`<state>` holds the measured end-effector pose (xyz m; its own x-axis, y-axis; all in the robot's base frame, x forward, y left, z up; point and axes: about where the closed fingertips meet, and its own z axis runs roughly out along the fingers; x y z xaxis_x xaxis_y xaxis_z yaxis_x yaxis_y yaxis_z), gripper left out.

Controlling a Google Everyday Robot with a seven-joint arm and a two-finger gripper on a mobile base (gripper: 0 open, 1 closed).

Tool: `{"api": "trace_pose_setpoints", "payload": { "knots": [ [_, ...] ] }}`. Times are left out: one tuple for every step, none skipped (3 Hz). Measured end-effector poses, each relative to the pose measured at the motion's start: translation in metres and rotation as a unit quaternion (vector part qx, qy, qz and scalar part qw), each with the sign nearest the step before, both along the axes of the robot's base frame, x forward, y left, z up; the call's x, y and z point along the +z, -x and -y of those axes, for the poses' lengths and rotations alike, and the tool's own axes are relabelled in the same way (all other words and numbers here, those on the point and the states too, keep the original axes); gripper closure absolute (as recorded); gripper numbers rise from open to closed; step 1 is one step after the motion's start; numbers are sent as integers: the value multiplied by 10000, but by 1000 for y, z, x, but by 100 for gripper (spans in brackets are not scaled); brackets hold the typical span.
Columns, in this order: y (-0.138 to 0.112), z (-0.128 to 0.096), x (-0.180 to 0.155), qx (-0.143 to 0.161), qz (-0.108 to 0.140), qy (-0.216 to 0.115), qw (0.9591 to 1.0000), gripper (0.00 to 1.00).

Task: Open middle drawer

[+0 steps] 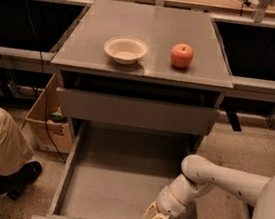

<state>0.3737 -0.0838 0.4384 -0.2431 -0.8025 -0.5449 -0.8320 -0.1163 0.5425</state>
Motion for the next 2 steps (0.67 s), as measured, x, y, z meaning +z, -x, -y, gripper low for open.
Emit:
{"api": "trace_pose_setpoints", "payload": {
  "knots": [
    [-5,1,6,-55,77,-20,10000,100],
    [-40,27,25,-843,846,44,9928,100]
  ]
}}
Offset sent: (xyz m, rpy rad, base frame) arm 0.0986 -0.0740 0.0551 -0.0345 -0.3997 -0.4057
